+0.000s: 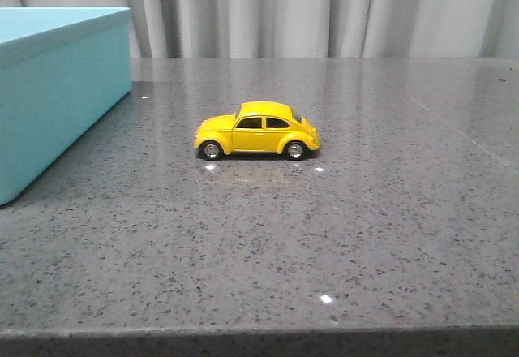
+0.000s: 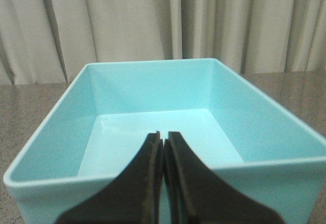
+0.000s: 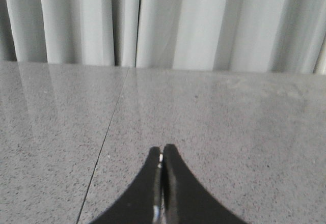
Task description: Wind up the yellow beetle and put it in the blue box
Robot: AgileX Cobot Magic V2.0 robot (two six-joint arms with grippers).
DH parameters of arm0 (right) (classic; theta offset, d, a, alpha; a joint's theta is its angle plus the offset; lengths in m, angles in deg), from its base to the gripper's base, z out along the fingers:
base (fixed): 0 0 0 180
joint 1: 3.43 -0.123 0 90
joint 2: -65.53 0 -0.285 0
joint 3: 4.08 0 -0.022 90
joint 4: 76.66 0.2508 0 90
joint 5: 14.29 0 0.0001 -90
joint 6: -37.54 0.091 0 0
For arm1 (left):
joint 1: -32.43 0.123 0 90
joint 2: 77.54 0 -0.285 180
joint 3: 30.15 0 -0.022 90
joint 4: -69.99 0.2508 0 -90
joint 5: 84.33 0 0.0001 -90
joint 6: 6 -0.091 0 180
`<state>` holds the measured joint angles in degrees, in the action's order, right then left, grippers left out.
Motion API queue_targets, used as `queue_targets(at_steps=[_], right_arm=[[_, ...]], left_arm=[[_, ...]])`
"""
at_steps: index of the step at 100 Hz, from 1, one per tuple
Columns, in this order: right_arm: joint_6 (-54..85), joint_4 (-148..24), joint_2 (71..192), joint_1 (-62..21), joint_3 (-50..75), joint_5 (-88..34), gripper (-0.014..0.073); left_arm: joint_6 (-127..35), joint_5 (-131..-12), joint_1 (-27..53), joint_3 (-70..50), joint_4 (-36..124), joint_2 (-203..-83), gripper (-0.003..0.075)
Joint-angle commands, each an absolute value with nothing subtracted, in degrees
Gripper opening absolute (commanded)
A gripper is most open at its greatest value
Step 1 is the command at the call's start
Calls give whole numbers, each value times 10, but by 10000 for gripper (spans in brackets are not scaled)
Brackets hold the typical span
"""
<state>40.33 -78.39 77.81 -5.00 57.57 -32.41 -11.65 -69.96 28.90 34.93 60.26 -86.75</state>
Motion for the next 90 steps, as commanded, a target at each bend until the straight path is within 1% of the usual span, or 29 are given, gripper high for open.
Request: queue_targets(at_steps=[1,15,35,44,53,70,90], right_arm=[[403,-770,823,-47,505,-345,-69],[403,-733,901,-47,413,-436,-69],[403,-686,1045,-47,284,-585,-69],[403,-682,1100,-47,236,-615,-69],[403,-680,1140,-47,202,-622,-69],[403,-650,1188,-47,183,-620,-69],[383,-642,1206,-47,183,-635,-64]], left_arm=[[-111,-676,287,269,570,-914,-20],[-111,-543,287,145,500,-999,-20],[-142,-388,287,-46,498,-1164,-20],[-144,-329,287,-127,498,-1238,-20],[-158,-304,287,-185,498,-1297,-20],[-178,-288,287,-229,498,-1382,-20],[-181,-287,287,-228,498,-1415,-19]])
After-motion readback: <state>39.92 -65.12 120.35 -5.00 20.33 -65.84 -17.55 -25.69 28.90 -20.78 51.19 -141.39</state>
